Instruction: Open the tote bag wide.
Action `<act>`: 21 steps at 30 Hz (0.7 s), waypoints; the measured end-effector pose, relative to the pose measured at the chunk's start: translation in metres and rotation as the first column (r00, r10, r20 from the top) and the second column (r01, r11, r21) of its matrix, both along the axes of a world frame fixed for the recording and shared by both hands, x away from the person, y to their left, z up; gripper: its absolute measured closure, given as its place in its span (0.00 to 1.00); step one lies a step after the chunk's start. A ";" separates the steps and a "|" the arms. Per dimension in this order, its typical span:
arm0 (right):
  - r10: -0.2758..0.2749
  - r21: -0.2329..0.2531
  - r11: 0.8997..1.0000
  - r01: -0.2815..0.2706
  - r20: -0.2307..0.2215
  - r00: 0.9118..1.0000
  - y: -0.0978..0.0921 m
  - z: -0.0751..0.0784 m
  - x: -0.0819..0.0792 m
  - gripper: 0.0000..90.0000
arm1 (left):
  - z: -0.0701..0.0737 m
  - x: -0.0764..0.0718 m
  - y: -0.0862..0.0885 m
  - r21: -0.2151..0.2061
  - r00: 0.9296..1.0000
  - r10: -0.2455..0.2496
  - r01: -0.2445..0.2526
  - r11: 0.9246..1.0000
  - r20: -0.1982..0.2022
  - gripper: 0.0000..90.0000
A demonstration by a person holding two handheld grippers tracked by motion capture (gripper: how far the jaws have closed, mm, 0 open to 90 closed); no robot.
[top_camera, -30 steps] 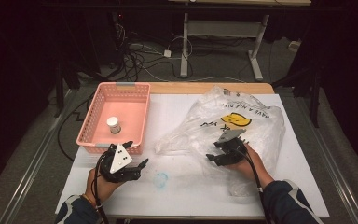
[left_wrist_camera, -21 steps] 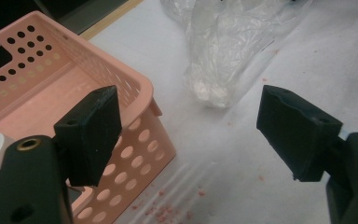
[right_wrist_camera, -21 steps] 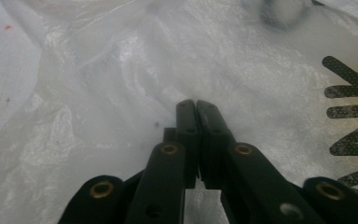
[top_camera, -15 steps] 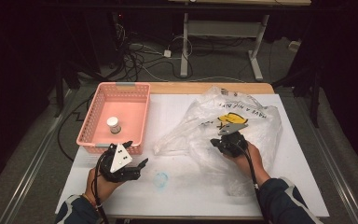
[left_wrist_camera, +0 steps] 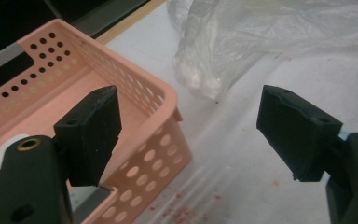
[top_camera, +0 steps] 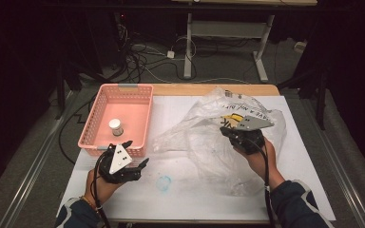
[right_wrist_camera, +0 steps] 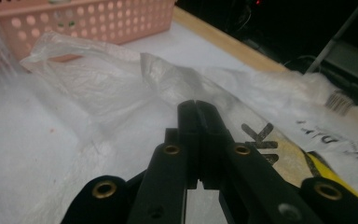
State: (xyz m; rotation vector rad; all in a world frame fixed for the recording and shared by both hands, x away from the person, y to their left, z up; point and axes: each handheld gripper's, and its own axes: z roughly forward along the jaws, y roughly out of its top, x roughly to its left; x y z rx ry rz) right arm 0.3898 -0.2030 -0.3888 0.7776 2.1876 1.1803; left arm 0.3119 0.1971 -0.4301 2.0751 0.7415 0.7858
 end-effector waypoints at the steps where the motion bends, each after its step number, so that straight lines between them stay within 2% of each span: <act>1: -0.012 0.011 1.000 0.012 0.025 1.000 -0.001 0.004 -0.002 1.00 | 0.000 0.000 0.000 0.000 1.000 0.000 0.000 1.000 0.000 0.23; 2: -0.012 0.011 1.000 0.012 0.025 1.000 -0.001 0.004 -0.002 1.00 | 0.002 0.000 0.002 -0.005 1.000 0.006 -0.006 1.000 0.005 0.23; 6: -0.031 0.023 0.999 0.028 0.132 0.991 0.003 0.020 -0.010 1.00 | 0.008 0.002 0.008 -0.021 0.999 0.029 -0.028 0.999 0.016 0.23; 8: -0.030 0.021 0.999 0.027 0.144 0.989 0.004 0.022 -0.012 1.00 | 0.012 0.002 0.011 -0.016 0.999 0.040 -0.040 0.999 0.029 0.23; 11: -0.029 0.026 0.999 0.025 0.190 0.981 0.006 0.029 -0.016 1.00 | 0.020 0.004 0.019 -0.024 0.997 0.058 -0.057 0.998 0.052 0.23; 13: -0.037 0.034 0.999 0.031 0.211 0.977 0.007 0.032 -0.017 1.00 | 0.025 0.008 0.024 -0.016 0.996 0.082 -0.081 0.997 0.043 0.23; 16: -0.048 0.048 0.998 0.039 0.227 0.973 0.008 0.036 -0.018 1.00 | 0.031 0.017 0.032 -0.032 0.994 0.107 -0.107 0.994 0.006 0.23; 20: -0.047 0.058 0.998 0.034 0.243 0.969 0.010 0.042 -0.019 1.00 | 0.038 0.039 0.039 0.000 0.991 0.133 -0.133 0.991 -0.023 0.22; 21: -0.045 0.059 0.998 0.031 0.246 0.968 0.011 0.042 -0.020 1.00 | 0.038 0.039 0.039 0.000 0.991 0.133 -0.133 0.991 -0.023 0.22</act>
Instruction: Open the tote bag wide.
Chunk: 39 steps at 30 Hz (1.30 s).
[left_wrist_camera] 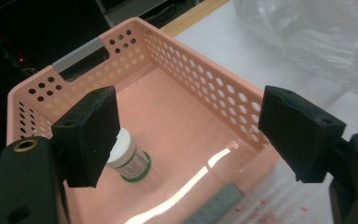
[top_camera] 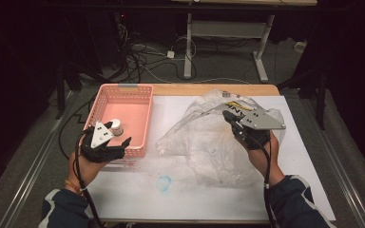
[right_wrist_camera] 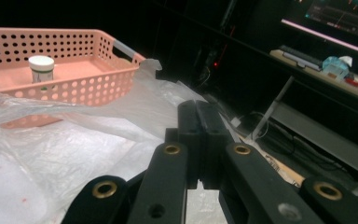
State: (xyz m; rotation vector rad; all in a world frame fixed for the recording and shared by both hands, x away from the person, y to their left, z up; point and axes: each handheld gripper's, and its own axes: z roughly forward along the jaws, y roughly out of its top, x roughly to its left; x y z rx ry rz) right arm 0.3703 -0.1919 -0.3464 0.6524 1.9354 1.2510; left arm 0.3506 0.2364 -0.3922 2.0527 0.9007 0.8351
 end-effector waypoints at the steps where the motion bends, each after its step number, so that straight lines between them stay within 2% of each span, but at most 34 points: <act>1: 0.000 0.000 1.000 0.000 0.001 1.000 0.001 0.001 0.000 1.00 | 0.001 0.005 0.001 -0.005 1.000 0.002 -0.002 1.000 -0.010 0.21; 5: 0.011 -0.002 1.000 -0.011 0.001 1.000 0.002 0.002 -0.001 1.00 | 0.002 0.023 0.006 -0.016 0.999 0.024 -0.024 1.000 -0.021 0.20; 7: 0.020 -0.001 1.000 -0.020 -0.003 1.000 0.002 0.001 -0.001 1.00 | 0.002 0.032 0.008 -0.010 0.999 0.028 -0.029 1.000 -0.036 0.20; 12: 0.032 -0.007 0.999 -0.032 -0.006 0.999 0.001 0.000 -0.002 1.00 | 0.001 0.059 0.012 0.031 0.992 0.047 -0.044 0.999 -0.116 0.20; 14: 0.040 -0.010 0.999 -0.040 -0.011 0.999 -0.001 -0.001 -0.002 1.00 | 0.000 0.069 0.012 0.054 0.989 0.058 -0.051 0.997 -0.134 0.20; 16: 0.049 -0.015 0.999 -0.050 -0.022 0.999 -0.001 -0.002 -0.002 1.00 | -0.003 0.080 0.011 0.059 0.984 0.074 -0.065 0.996 -0.164 0.20; 18: 0.054 -0.022 0.998 -0.055 -0.028 0.998 -0.001 -0.003 -0.003 1.00 | -0.009 0.092 0.010 0.098 0.976 0.099 -0.081 0.992 -0.196 0.20; 19: 0.058 -0.027 0.998 -0.059 -0.030 0.998 -0.002 -0.004 -0.003 1.00 | -0.011 0.098 0.009 0.111 0.968 0.113 -0.090 0.990 -0.224 0.21; 20: 0.062 -0.030 0.998 -0.063 -0.033 0.998 -0.002 -0.004 -0.003 1.00 | -0.013 0.107 0.008 0.147 0.963 0.143 -0.111 0.983 -0.227 0.21; 22: 0.073 -0.033 0.997 -0.074 -0.036 0.997 -0.001 -0.005 -0.004 1.00 | -0.013 0.110 0.009 0.138 0.961 0.144 -0.114 0.984 -0.235 0.21; 23: 0.078 -0.037 0.996 -0.080 -0.038 0.996 -0.001 -0.005 -0.004 1.00 | -0.015 0.115 0.009 0.154 0.954 0.151 -0.114 0.982 -0.258 0.21; 24: 0.083 -0.040 0.996 -0.085 -0.037 0.996 0.000 -0.005 -0.004 1.00 | -0.020 0.125 0.009 0.210 0.935 0.178 -0.116 0.971 -0.306 0.21; 25: 0.088 -0.041 0.995 -0.090 -0.041 0.995 0.000 -0.005 -0.004 1.00 | -0.022 0.129 0.010 0.223 0.923 0.185 -0.113 0.968 -0.337 0.23; 26: 0.094 -0.046 0.994 -0.096 -0.042 0.995 0.001 -0.005 -0.004 1.00 | -0.023 0.130 0.012 0.227 0.916 0.191 -0.115 0.967 -0.352 0.24; 27: 0.099 -0.048 0.994 -0.101 -0.045 0.994 0.002 -0.005 -0.005 1.00 | -0.023 0.130 0.012 0.227 0.916 0.191 -0.115 0.967 -0.352 0.26; 28: 0.104 -0.054 0.993 -0.106 -0.047 0.994 0.002 -0.006 -0.005 1.00 | -0.027 0.133 0.017 0.226 0.898 0.198 -0.114 0.967 -0.394 0.29; 29: 0.107 -0.055 0.992 -0.110 -0.050 0.993 0.003 -0.006 -0.005 1.00 | -0.027 0.133 0.017 0.226 0.898 0.198 -0.114 0.967 -0.394 0.33; 31: 0.110 -0.055 0.992 -0.113 -0.052 0.993 0.003 -0.007 -0.005 1.00 | -0.028 0.134 0.019 0.228 0.884 0.180 -0.086 0.970 -0.431 0.38; 33: 0.113 -0.058 0.992 -0.116 -0.056 0.992 0.003 -0.007 -0.004 1.00 | -0.030 0.137 0.018 0.237 0.862 0.162 -0.050 0.970 -0.480 0.44; 35: 0.113 -0.061 0.991 -0.117 -0.061 0.992 0.003 -0.008 -0.004 1.00 | -0.032 0.139 0.018 0.262 0.848 0.181 -0.052 0.964 -0.498 0.49; 36: 0.114 -0.060 0.991 -0.118 -0.062 0.992 0.003 -0.008 -0.004 1.00 | -0.032 0.139 0.018 0.262 0.848 0.181 -0.052 0.964 -0.498 0.51; 37: 0.113 -0.061 0.991 -0.117 -0.063 0.992 0.003 -0.008 -0.004 1.00 | -0.033 0.141 0.020 0.257 0.836 0.179 -0.047 0.965 -0.519 0.51; 39: 0.112 -0.059 0.991 -0.116 -0.063 0.992 0.003 -0.008 -0.004 1.00 | -0.033 0.142 0.021 0.246 0.830 0.178 -0.051 0.968 -0.529 0.52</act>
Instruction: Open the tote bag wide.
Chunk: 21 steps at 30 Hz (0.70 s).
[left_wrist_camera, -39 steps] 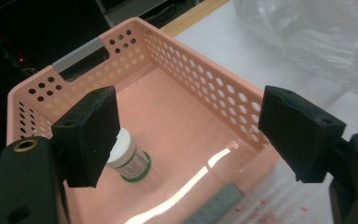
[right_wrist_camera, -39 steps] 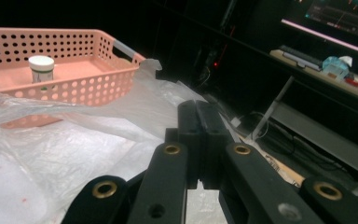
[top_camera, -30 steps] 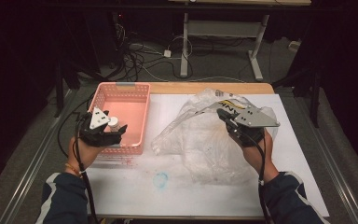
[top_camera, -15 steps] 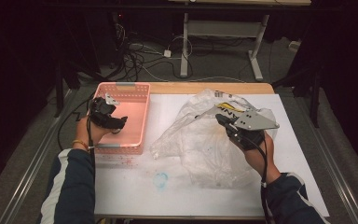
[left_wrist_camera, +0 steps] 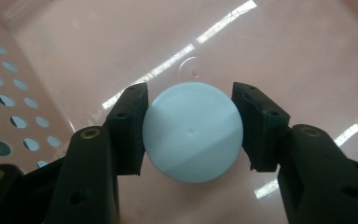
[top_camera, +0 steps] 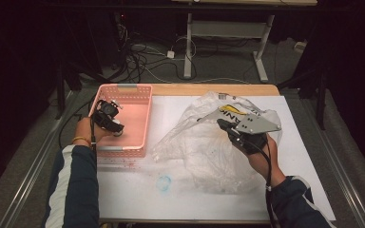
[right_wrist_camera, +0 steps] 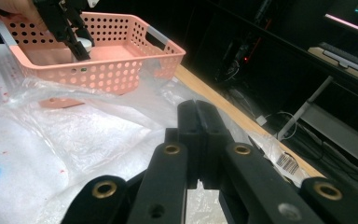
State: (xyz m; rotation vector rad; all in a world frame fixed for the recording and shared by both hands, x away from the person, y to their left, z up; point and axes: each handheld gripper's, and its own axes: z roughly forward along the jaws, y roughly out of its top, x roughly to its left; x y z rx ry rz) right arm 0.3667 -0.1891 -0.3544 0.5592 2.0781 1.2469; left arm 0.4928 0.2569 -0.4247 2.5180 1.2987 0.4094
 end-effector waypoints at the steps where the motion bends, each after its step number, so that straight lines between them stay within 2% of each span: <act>1: 0.000 -0.001 1.000 0.000 0.001 1.000 0.000 0.000 0.000 1.00 | 0.000 0.000 0.001 -0.006 1.000 0.001 -0.001 1.000 -0.001 0.52; 5: 0.001 0.001 1.000 -0.001 0.007 1.000 -0.001 0.001 0.000 1.00 | 0.002 -0.002 0.001 0.011 1.000 -0.006 0.006 1.000 0.005 0.53; 7: -0.001 0.003 1.000 0.001 0.007 1.000 -0.001 0.001 -0.001 1.00 | 0.004 -0.004 0.002 -0.006 1.000 -0.003 0.004 1.000 0.024 0.53; 11: -0.007 0.008 1.000 0.007 0.016 1.000 -0.002 0.003 -0.001 1.00 | 0.016 -0.013 0.003 -0.047 0.994 -0.006 0.012 0.999 0.107 0.53; 13: -0.007 0.006 1.000 0.007 0.019 1.000 -0.002 0.003 -0.001 1.00 | 0.025 -0.020 0.003 -0.077 0.987 -0.014 0.027 0.997 0.160 0.53; 15: -0.011 0.001 1.000 0.011 0.021 1.000 -0.002 0.004 -0.001 1.00 | 0.032 -0.028 0.003 -0.111 0.977 -0.018 0.043 0.993 0.215 0.53; 16: -0.012 0.001 1.000 0.012 0.021 1.000 -0.002 0.004 0.000 1.00 | 0.032 -0.028 0.003 -0.111 0.977 -0.018 0.043 0.993 0.215 0.53; 21: -0.024 -0.004 1.000 0.024 0.034 0.999 -0.002 0.009 0.001 1.00 | 0.049 -0.051 -0.005 -0.168 0.942 -0.050 0.111 0.980 0.332 0.53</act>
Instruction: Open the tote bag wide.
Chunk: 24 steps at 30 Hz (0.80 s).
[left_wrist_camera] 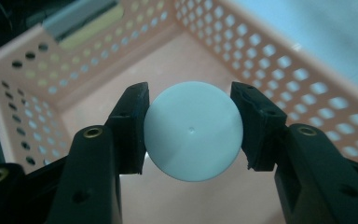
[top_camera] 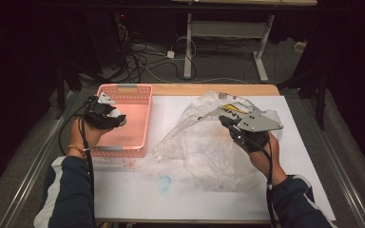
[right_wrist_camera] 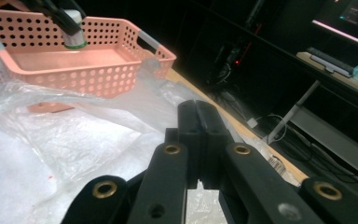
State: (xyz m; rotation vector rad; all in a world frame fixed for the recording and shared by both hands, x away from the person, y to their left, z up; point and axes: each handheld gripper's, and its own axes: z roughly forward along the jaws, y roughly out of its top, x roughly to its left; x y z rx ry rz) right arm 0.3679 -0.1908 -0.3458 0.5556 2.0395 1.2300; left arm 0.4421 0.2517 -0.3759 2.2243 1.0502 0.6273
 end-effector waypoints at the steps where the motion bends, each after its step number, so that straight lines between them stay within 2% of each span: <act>1: -0.006 -0.003 1.000 0.006 0.002 1.000 0.000 0.001 0.000 1.00 | 0.003 -0.005 -0.003 -0.014 1.000 -0.010 0.010 1.000 0.025 0.53; 4: -0.018 -0.007 1.000 0.018 0.009 1.000 0.000 0.005 0.002 1.00 | 0.011 -0.021 -0.014 -0.046 0.995 -0.055 0.059 0.997 0.087 0.53; 6: -0.026 -0.014 1.000 0.026 0.016 1.000 0.000 0.008 0.003 1.00 | 0.018 -0.032 -0.022 -0.039 0.985 -0.096 0.103 0.994 0.141 0.53; 7: -0.030 -0.018 0.999 0.030 0.015 0.999 0.001 0.010 0.004 1.00 | 0.021 -0.039 -0.027 -0.046 0.982 -0.112 0.120 0.992 0.151 0.53; 9: -0.034 -0.025 0.999 0.034 0.015 0.999 0.001 0.011 0.004 1.00 | 0.029 -0.053 -0.036 -0.044 0.969 -0.149 0.160 0.986 0.197 0.53; 11: -0.044 -0.032 0.999 0.044 0.014 0.999 0.002 0.015 0.007 1.00 | 0.038 -0.066 -0.045 -0.052 0.954 -0.182 0.200 0.978 0.239 0.53; 13: -0.060 -0.039 0.997 0.060 0.013 0.998 0.003 0.016 0.009 1.00 | 0.046 -0.080 -0.054 -0.052 0.934 -0.215 0.239 0.969 0.284 0.53; 17: -0.066 -0.037 0.997 0.066 0.010 0.998 0.004 0.017 0.012 1.00 | 0.058 -0.104 -0.072 -0.042 0.894 -0.285 0.319 0.947 0.345 0.53; 19: -0.067 -0.037 0.997 0.067 0.006 0.998 0.006 0.016 0.012 1.00 | 0.059 -0.114 -0.082 -0.055 0.875 -0.325 0.367 0.928 0.358 0.53; 20: -0.068 -0.036 0.997 0.068 0.003 0.998 0.006 0.015 0.013 1.00 | 0.058 -0.118 -0.088 -0.043 0.867 -0.344 0.384 0.922 0.360 0.53; 22: -0.066 -0.032 0.997 0.066 -0.002 0.998 0.007 0.014 0.013 1.00 | 0.053 -0.123 -0.101 -0.038 0.853 -0.386 0.425 0.904 0.350 0.53; 24: -0.066 -0.031 0.997 0.066 -0.004 0.998 0.007 0.013 0.013 1.00 | 0.046 -0.127 -0.114 -0.015 0.836 -0.418 0.453 0.892 0.355 0.53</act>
